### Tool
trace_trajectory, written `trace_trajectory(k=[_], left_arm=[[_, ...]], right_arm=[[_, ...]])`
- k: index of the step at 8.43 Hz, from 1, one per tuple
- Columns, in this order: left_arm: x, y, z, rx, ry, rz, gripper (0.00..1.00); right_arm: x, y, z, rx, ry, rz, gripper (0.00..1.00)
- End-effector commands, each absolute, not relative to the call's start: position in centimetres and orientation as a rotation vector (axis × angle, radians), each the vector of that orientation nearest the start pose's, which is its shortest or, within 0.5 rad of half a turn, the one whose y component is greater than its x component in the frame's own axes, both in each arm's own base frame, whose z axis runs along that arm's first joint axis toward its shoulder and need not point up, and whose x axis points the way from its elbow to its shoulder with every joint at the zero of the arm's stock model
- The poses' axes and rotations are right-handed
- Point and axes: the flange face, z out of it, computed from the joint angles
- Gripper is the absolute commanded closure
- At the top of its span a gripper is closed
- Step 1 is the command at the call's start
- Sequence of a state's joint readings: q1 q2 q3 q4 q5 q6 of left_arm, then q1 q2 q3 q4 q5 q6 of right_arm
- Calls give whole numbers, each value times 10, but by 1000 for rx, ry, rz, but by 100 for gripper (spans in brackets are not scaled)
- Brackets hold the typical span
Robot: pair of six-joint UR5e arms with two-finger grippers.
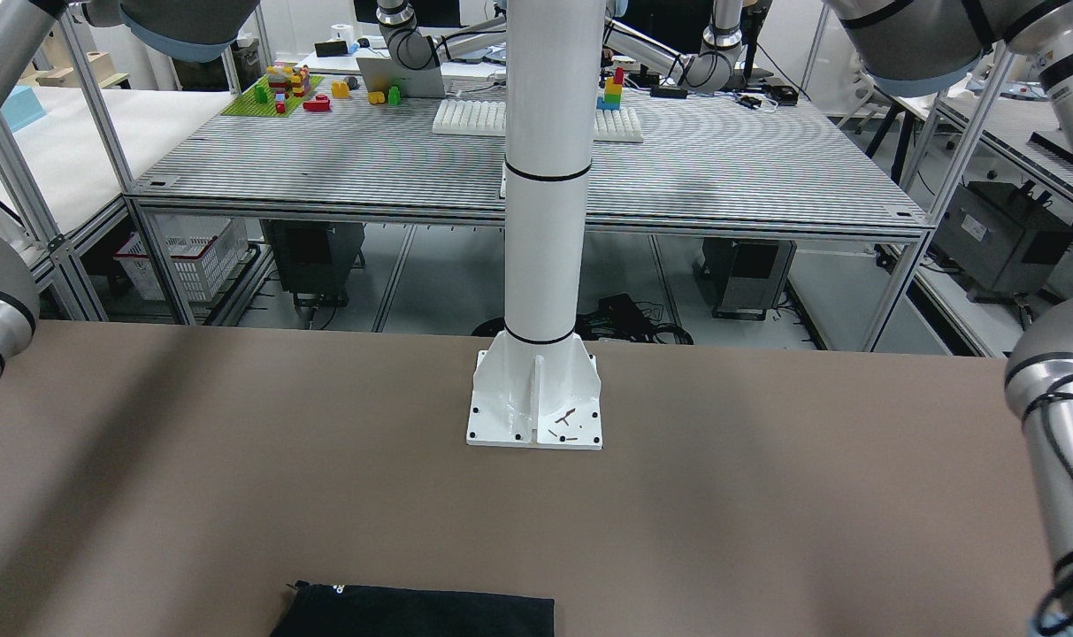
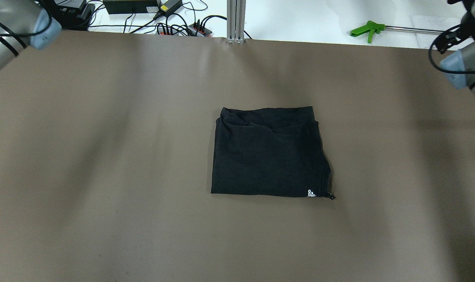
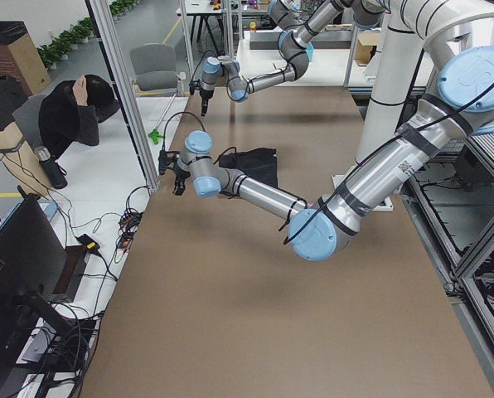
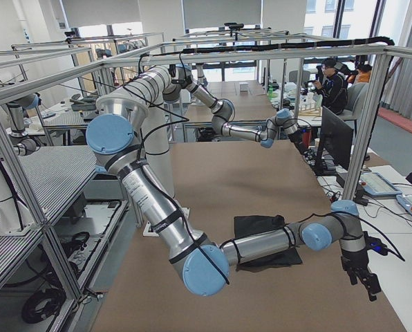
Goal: Fold clothes
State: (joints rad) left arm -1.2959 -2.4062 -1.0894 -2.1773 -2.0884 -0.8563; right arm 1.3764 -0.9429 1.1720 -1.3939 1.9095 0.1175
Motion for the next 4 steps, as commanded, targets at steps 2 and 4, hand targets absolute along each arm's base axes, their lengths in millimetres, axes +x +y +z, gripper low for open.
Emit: trace_trajectory(k=[2,4], left_arm=[[-19,-800,379,640,543,-143,5],[-41,-772,461,644,279,-4,5]], right_arm=[[132,-682,555,368,-286,-341,6],[151,-644,593,338,-284,-330,6]])
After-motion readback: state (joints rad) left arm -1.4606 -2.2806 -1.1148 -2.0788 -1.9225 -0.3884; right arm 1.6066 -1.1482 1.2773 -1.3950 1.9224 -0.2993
